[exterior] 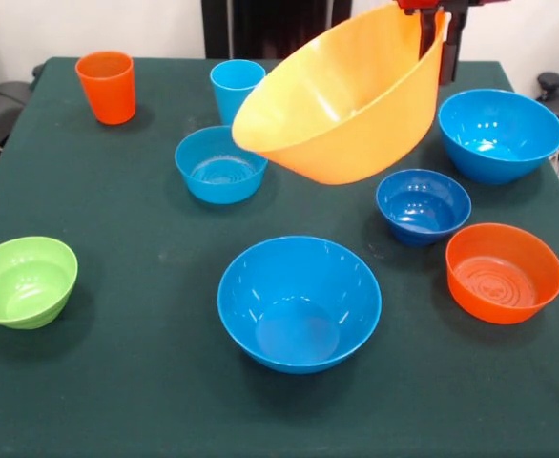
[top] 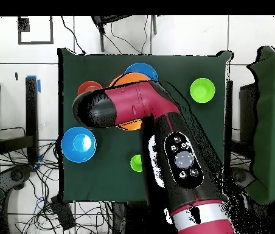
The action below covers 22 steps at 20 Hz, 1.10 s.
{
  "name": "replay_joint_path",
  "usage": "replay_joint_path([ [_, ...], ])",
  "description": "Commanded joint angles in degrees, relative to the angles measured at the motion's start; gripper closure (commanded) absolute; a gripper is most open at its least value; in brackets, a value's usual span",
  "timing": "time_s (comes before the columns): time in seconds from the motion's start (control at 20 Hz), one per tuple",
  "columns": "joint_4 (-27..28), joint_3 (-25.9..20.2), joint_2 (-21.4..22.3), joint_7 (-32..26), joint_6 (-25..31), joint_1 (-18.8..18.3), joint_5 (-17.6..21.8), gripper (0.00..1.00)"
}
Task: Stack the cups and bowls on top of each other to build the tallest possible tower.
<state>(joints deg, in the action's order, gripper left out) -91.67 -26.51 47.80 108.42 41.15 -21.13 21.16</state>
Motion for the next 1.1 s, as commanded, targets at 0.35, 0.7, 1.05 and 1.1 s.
replay_joint_path([
  [0.35,-3.16,-3.67,-2.66,-8.23,-3.58,-4.96,3.71,1.0],
  [0.7,-2.81,-6.07,-3.51,-10.4,-2.39,-7.75,4.04,1.0],
  [1.05,0.88,-8.14,-5.22,-12.48,1.17,-8.61,4.29,1.0],
  [1.1,0.93,-8.43,-4.94,-12.92,1.84,-8.68,4.35,1.0],
])
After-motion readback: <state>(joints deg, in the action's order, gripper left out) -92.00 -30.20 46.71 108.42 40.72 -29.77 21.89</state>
